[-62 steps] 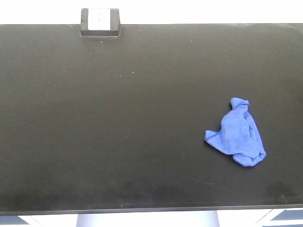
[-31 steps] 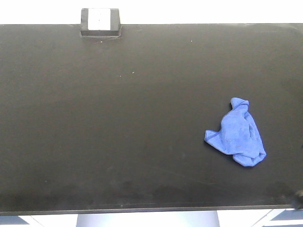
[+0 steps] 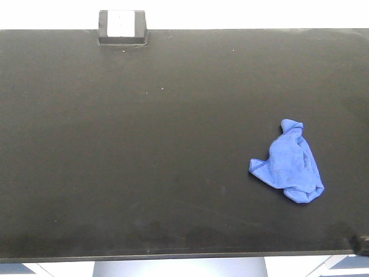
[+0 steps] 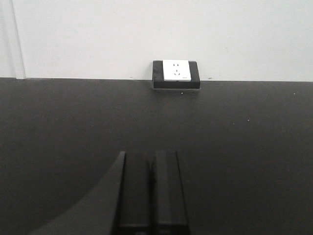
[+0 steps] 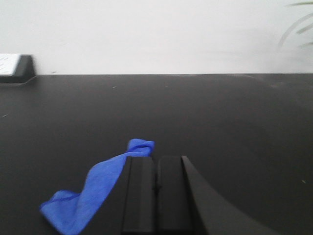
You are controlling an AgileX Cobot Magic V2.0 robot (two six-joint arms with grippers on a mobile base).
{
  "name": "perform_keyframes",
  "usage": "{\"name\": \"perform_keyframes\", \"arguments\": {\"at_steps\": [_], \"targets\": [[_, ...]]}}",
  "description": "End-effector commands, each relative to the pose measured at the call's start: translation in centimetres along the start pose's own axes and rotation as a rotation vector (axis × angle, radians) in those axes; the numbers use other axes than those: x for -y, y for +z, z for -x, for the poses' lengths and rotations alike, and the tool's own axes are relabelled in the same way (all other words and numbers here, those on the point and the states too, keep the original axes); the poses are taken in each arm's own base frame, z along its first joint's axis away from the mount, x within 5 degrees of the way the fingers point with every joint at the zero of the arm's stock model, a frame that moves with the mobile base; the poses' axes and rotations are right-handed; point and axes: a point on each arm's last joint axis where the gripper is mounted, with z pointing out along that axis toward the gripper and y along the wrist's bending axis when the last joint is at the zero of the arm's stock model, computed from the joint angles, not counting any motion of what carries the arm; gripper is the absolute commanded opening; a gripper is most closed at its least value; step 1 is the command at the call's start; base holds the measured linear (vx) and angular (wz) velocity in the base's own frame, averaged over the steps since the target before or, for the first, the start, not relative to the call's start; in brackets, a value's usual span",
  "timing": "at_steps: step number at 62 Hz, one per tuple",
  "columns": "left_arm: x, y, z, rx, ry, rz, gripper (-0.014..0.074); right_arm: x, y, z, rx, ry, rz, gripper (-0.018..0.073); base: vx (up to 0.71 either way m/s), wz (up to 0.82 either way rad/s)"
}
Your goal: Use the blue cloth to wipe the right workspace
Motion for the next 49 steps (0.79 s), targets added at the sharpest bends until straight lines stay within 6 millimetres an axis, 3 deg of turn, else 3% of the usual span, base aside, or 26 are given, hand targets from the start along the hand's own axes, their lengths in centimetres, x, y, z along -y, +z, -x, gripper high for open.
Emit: {"name": "perform_keyframes", "arguments": {"at_steps": [1, 49], "targets": [[0.12, 0.04, -0.22, 0.064, -0.007, -0.019, -0.0006, 0.2, 0.03, 0.12, 0.073, 0.017, -0.033, -0.0005, 0.0, 0.0], [0.12, 0.04, -0.22, 0.064, -0.007, -0.019, -0.0006, 0.23, 0.03, 0.1, 0.07, 0.011, -0.04, -0.0005, 0.0, 0.0]]}}
